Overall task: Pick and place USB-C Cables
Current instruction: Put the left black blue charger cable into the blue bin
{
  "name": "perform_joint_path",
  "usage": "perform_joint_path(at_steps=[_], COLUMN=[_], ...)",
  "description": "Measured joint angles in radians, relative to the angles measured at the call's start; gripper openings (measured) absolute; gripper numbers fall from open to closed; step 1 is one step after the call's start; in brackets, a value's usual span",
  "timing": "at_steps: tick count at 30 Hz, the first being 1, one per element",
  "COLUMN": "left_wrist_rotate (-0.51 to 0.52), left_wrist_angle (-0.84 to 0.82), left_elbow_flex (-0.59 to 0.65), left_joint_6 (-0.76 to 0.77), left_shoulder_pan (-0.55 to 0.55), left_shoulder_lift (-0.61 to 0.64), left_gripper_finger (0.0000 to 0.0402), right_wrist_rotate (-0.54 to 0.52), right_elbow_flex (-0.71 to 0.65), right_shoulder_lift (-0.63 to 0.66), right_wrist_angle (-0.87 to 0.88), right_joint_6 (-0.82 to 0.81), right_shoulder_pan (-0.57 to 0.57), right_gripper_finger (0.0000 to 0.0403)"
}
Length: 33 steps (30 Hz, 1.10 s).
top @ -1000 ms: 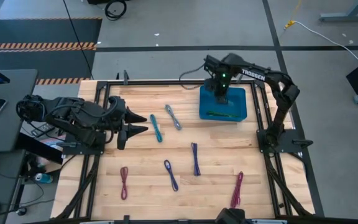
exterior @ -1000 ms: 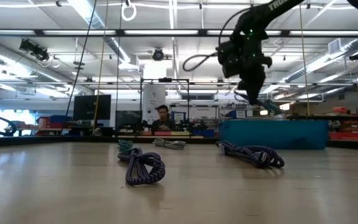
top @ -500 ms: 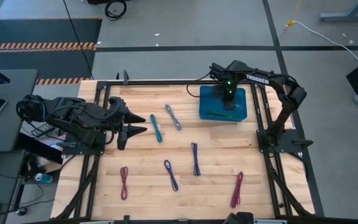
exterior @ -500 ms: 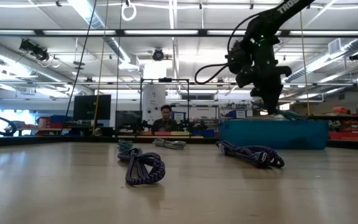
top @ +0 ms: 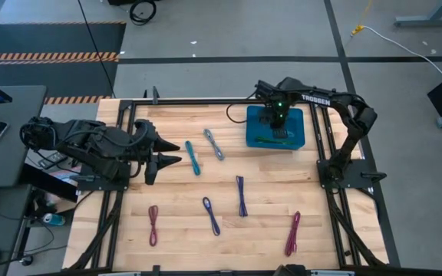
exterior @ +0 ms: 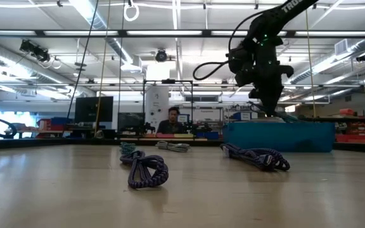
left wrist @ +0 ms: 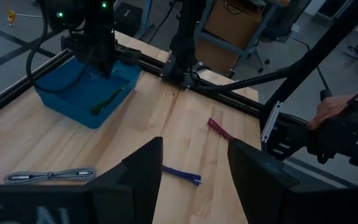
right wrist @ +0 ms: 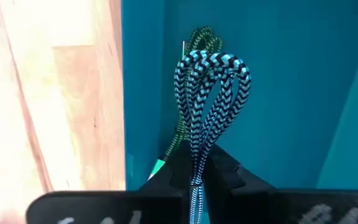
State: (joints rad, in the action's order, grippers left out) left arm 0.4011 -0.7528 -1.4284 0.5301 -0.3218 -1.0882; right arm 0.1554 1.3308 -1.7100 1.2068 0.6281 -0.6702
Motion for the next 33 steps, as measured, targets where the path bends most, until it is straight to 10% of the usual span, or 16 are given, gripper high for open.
perform_joint_path(at_steps=[24,33], left_wrist_rotate=[0.001,0.002], left_wrist_angle=[0.001,0.001], left_elbow_flex=[0.000,0.000], left_joint_6=[0.004,0.008], left_shoulder_pan=[0.000,0.000], left_shoulder_lift=[0.000,0.000], left_gripper_finger=[0.0188,0.0188], right_wrist_rotate=[0.081,0.045], right_elbow_flex=[-0.227,-0.223], right_shoulder_lift=[0.000,0.000], right_wrist_angle=[-0.159,-0.170], right_joint_6=[-0.018,-0.041], right_shoulder_pan=[-0.001,0.005], right_gripper_finger=[0.0022,0.0093])
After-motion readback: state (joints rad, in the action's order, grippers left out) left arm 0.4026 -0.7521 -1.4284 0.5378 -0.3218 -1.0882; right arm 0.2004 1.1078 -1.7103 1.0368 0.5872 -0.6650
